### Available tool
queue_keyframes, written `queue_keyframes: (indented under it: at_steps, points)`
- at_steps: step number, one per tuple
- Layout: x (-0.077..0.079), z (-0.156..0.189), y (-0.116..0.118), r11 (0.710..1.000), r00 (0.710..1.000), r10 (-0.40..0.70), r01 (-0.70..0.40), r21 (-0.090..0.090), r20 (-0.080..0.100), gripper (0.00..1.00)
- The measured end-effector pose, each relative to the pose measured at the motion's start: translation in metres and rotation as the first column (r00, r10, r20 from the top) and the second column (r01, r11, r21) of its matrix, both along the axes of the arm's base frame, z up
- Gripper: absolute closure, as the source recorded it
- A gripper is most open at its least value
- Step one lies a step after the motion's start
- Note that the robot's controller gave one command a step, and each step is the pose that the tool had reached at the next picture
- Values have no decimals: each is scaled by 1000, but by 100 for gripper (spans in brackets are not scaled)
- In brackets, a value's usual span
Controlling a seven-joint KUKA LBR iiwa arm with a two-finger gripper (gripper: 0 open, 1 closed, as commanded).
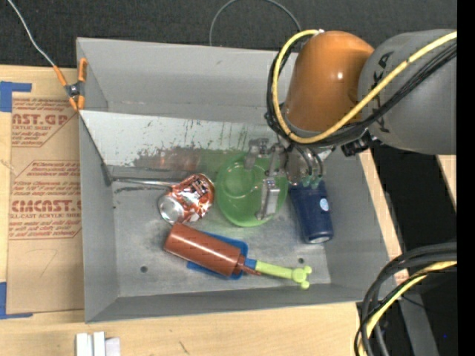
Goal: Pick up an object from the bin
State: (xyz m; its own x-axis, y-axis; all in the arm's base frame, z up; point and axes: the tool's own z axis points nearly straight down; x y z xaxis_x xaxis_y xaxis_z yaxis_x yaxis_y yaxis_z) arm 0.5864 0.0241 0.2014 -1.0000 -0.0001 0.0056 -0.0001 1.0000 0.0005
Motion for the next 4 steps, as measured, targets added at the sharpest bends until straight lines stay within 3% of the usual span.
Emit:
queue_keyframes:
  at_steps: [1, 2, 3, 4]
  points:
    - [2, 5, 0, 1000, 1000, -1, 1, 0, 8, 0]
    - [-13, -89, 14, 1000, 1000, 29, -29, 0, 7, 0]
    - [-16, -131, 12, 1000, 1000, -28, 28, 3, 8, 0]
    - [-14, -130, -4, 978, 978, 208, -208, 0, 12, 0]
